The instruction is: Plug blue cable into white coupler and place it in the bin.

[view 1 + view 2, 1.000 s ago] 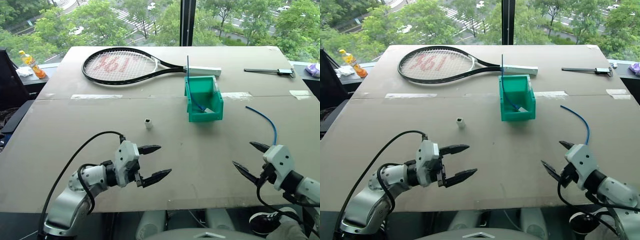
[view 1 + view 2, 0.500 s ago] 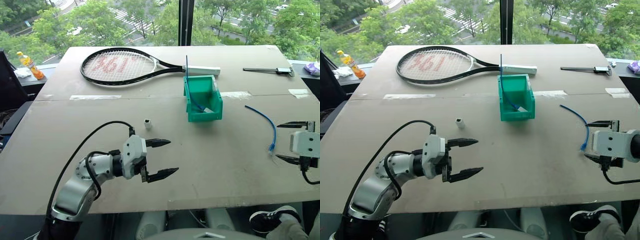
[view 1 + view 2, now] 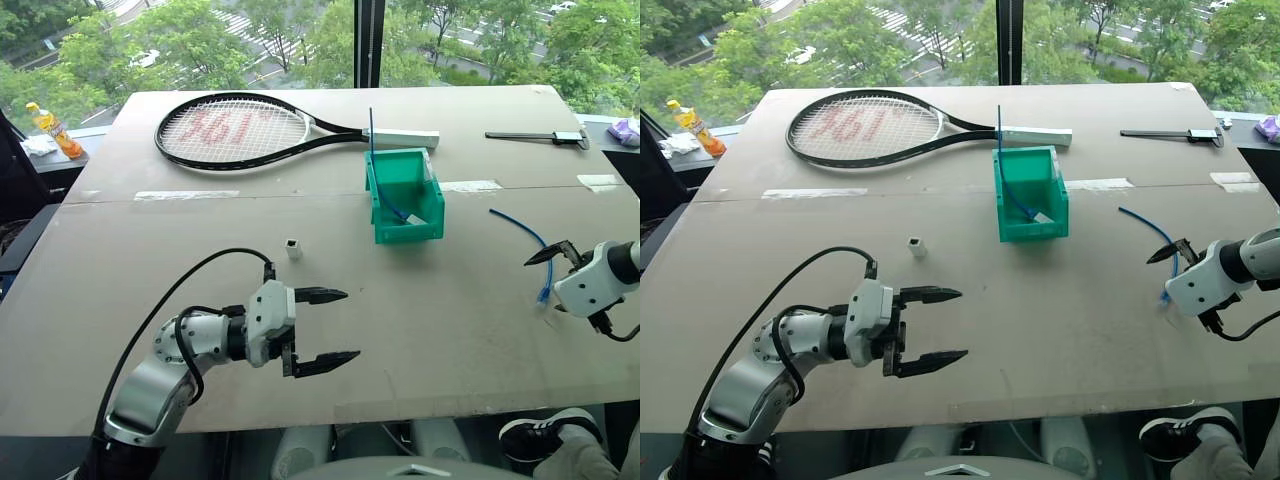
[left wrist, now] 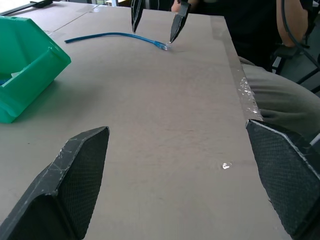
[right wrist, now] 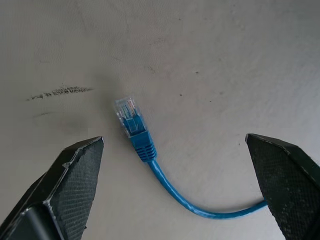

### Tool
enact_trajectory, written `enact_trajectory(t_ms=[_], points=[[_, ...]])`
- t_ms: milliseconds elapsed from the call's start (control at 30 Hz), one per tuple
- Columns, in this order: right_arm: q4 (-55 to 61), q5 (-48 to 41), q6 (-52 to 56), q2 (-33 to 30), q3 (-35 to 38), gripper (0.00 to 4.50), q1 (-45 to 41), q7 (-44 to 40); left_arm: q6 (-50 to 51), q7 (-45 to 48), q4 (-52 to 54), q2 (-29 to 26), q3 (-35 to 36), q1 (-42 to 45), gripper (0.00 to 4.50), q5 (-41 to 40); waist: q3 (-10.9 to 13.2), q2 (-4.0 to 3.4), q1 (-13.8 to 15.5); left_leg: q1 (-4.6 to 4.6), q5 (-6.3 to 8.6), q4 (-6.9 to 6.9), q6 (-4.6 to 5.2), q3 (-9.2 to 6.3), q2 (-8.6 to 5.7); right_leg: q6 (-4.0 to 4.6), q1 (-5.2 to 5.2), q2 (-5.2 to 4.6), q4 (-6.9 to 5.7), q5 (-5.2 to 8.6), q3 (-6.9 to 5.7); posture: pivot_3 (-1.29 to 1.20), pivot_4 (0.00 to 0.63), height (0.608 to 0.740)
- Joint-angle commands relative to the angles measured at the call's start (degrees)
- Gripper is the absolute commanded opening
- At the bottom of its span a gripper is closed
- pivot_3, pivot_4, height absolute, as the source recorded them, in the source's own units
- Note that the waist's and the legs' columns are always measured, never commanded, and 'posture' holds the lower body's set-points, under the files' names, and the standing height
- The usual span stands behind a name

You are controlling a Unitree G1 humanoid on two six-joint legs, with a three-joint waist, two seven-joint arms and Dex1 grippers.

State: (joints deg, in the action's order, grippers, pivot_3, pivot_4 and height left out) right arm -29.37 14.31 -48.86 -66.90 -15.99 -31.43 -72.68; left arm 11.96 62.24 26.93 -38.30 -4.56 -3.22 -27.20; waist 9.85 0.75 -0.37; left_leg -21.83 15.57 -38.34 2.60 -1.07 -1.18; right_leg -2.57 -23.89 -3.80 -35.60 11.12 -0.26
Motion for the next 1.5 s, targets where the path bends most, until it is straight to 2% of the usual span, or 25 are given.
enact_trajectory(t_ms=[33, 233, 267, 300, 433, 500, 567, 633, 700, 800, 900, 1100, 1133, 1300, 1400, 1500], points=[[-3.43, 1.13, -3.01, 1.18, -2.66, 3.71, -4.26, -2.33, -1.53, -0.20, 2.50, -0.05, 0.39, -0.78, 4.50, -0.24, 0.00, 0.00, -0.14, 0.02, 0.00, 0.00, 0.00, 0.02, 0.00, 0.00, 0.00, 0.00, -0.02, 0.00, 0.02, 0.00, 0.150, 0.740], [-8.26, 2.90, -5.16, 3.23, -7.24, 0.73, -8.41, -5.33, -2.09, -0.55, 2.72, 0.05, 0.24, -1.55, 4.50, 0.07, 0.00, 0.00, -0.25, 0.08, 0.00, 0.00, 0.00, 0.02, 0.03, 0.03, 0.00, -0.02, -0.12, -0.02, 0.04, 0.00, 0.150, 0.740], [-9.02, 3.00, -5.27, 3.58, -7.71, 0.29, -8.94, -5.78, -2.24, -0.59, 2.66, 0.08, 0.18, -1.68, 4.50, 0.19, 0.00, -0.01, -0.29, 0.08, 0.00, -0.01, 0.00, 0.04, 0.03, 0.03, 0.00, -0.03, -0.12, -0.02, 0.06, 0.00, 0.150, 0.740], [-9.72, 3.18, -5.36, 3.93, -8.04, 0.06, -9.44, -5.87, -2.37, -0.63, 2.63, 0.10, 0.13, -1.80, 4.50, 0.28, 0.00, 0.00, -0.32, 0.09, 0.00, -0.01, 0.00, 0.06, 0.03, 0.04, 0.01, -0.03, -0.12, -0.02, 0.08, 0.00, 0.150, 0.740], [-10.92, 1.87, -4.70, 4.59, -8.41, 0.06, -10.54, -7.24, -2.81, -1.22, 2.63, 0.38, -0.06, -2.16, 4.50, 0.64, -0.01, 0.02, -0.33, 0.12, 0.00, -0.04, 0.01, 0.07, 0.03, 0.05, 0.05, -0.21, -0.12, -0.04, 0.09, 0.00, 0.150, 0.740], [-6.63, -4.28, 3.17, 5.61, -6.66, 0.06, -9.50, -10.60, -3.11, -1.66, 2.46, 0.59, 0.08, -2.37, 4.50, 0.82, -0.01, 0.02, -0.34, 0.12, 0.00, -0.04, 0.01, 0.08, 0.03, 0.06, 0.05, -0.22, -0.12, -0.04, 0.10, 0.00, 0.150, 0.740], [3.08, -11.28, 18.00, 6.95, -4.75, 0.06, -7.91, -13.78, -3.63, -1.95, 1.85, 0.65, 0.61, -2.83, 4.50, 1.00, -0.01, 0.02, -0.42, 0.13, 0.00, -0.04, 0.01, 0.06, 0.05, 0.08, 0.05, -0.22, -0.12, -0.06, 0.10, 0.00, 0.150, 0.740], [15.56, -15.80, 37.87, 8.76, -3.89, 0.06, -7.16, -15.08, -4.02, -2.21, 1.16, 0.64, 1.04, -3.16, 4.50, 1.20, 0.01, -0.03, -0.59, 0.12, 0.00, -0.02, 0.00, 0.01, 0.14, 0.11, 0.01, -0.20, -0.19, -0.08, 0.16, 0.00, 0.150, 0.740], [25.42, -15.43, 54.06, 11.61, -4.91, 0.06, -8.00, -13.93, -4.18, -2.70, 0.53, 0.65, 1.50, -3.36, 4.50, 1.27, 0.01, -0.08, -0.32, 0.09, 0.00, 0.00, 0.00, -0.14, 0.16, 0.14, -0.02, -0.19, -0.23, -0.08, 0.18, 0.00, 0.150, 0.740], [31.96, -12.64, 66.27, 16.25, -8.91, 0.06, -10.07, -13.49, -4.96, -2.89, -0.91, 0.49, 2.06, -3.31, 4.50, 1.61, 0.02, -0.09, 0.16, -0.01, 0.00, -0.02, -0.01, -0.36, 0.14, 0.15, -0.04, -0.22, -0.23, -0.08, -0.05, 0.00, 0.150, 0.740], [31.07, -7.69, 71.77, 23.36, -14.31, 0.06, -12.99, -10.62, -5.93, -2.73, -2.76, 0.26, 2.71, -3.02, 4.50, 2.05, 0.01, -0.07, 0.72, -0.10, 0.00, -0.04, -0.02, -0.42, 0.06, 0.14, -0.06, -0.24, -0.17, -0.08, -0.33, 0.00, 0.150, 0.740], [19.67, -0.53, 73.72, 36.04, -21.31, 0.06, -18.18, -4.35, -6.67, -3.55, -5.16, 0.17, 3.55, -2.03, 4.50, 3.79, -0.06, 0.04, 0.63, -0.13, -0.01, -0.05, -0.05, -0.39, -0.10, 0.12, -0.10, -0.07, -0.15, -0.09, -0.33, 0.00, 0.150, 0.740], [17.83, 0.33, 73.42, 37.96, -21.47, 0.88, -18.81, -2.57, -6.48, -4.01, -5.20, 0.25, 3.54, -1.82, 4.50, 4.15, -0.09, 0.09, 0.30, -0.10, -0.03, -0.04, -0.07, -0.38, -0.09, 0.13, -0.09, -0.04, -0.16, -0.09, -0.32, 0.00, 0.150, 0.740], [21.36, -1.65, 75.54, 36.87, -17.29, 3.05, -17.56, -3.97, -3.08, -6.85, -3.91, 0.82, 1.99, 0.26, 4.50, 5.20, -0.14, 0.14, -0.29, 0.00, -0.09, -0.02, -0.17, -0.50, -0.07, 0.13, -0.02, 0.02, -0.27, -0.09, -0.36, 0.00, 0.150, 0.740], [29.78, -6.99, 80.06, 33.78, -10.31, 4.46, -14.54, -4.65, 1.03, -8.73, -3.91, 0.82, 0.48, 2.85, 4.50, 6.07, -0.11, 0.13, 0.11, -0.12, -0.09, -0.02, -0.17, -0.64, -0.11, 0.04, -0.04, 0.01, -0.25, -0.14, -0.46, 0.00, 0.150, 0.740], [40.01, -12.51, 82.71, 30.02, -2.46, 4.46, -9.39, -3.71, 3.56, -9.26, -5.04, 0.74, -1.65, 6.18, 4.50, 7.82, -0.06, 0.06, 0.49, -0.27, -0.08, -0.02, -0.17, -0.68, -0.16, -0.11, -0.16, -0.03, -0.21, -0.23, -0.49, 0.00, 0.150, 0.740]])
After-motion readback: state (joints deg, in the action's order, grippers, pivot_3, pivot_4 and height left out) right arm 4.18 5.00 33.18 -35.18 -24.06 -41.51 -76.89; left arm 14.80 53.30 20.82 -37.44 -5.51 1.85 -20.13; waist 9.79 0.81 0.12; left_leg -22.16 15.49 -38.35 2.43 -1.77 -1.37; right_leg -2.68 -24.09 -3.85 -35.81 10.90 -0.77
